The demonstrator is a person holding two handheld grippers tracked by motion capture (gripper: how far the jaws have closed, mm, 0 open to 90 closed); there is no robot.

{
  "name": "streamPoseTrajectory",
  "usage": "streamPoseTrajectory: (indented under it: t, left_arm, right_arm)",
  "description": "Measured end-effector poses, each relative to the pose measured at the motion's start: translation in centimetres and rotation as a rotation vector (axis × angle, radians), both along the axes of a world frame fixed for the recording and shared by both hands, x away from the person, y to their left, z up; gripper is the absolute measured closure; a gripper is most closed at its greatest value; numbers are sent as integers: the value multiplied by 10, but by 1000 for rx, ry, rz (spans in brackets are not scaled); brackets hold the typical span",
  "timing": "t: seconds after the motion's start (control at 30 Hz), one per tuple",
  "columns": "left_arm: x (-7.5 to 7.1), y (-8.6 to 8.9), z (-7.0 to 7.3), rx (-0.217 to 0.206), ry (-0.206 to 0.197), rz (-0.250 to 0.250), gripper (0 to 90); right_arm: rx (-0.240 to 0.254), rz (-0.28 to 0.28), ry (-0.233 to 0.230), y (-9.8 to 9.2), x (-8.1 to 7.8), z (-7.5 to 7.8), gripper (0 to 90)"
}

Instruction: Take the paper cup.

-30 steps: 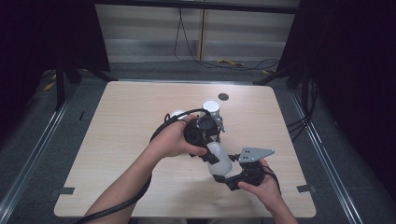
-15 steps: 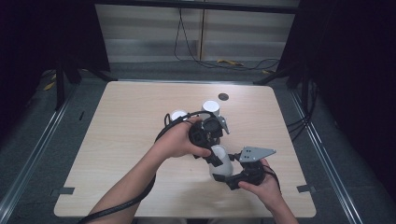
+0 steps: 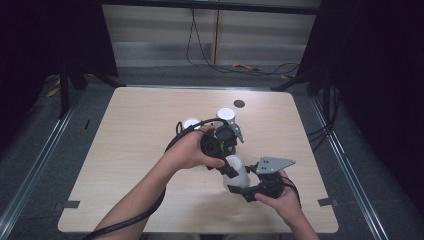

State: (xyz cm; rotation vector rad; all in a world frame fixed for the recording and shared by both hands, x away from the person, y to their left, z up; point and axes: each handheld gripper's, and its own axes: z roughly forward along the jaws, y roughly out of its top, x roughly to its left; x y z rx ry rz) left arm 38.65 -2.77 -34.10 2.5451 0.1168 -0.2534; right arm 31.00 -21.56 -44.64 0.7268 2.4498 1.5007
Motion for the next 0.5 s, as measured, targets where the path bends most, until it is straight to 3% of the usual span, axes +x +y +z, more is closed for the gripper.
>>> streamPoseTrajectory:
  t: [0.13,0.23,0.4,0.5]
  left_arm:
    - [-2,1,-1,6,-9,6,322]
    - [-2,2,-3,7,-29,9,255]
    - [-2,11,-5,-29,-40,44,201]
    - [-2,14,-6,-42,-46,39,196]
  right_arm:
    - [14,5,8,-1,0,1,279]
    - [18,6,10,-2,0,3,279]
    - [-20,-3,25,-6,3,1,279]
    - [-43,-2,32,-7,3,-1,279]
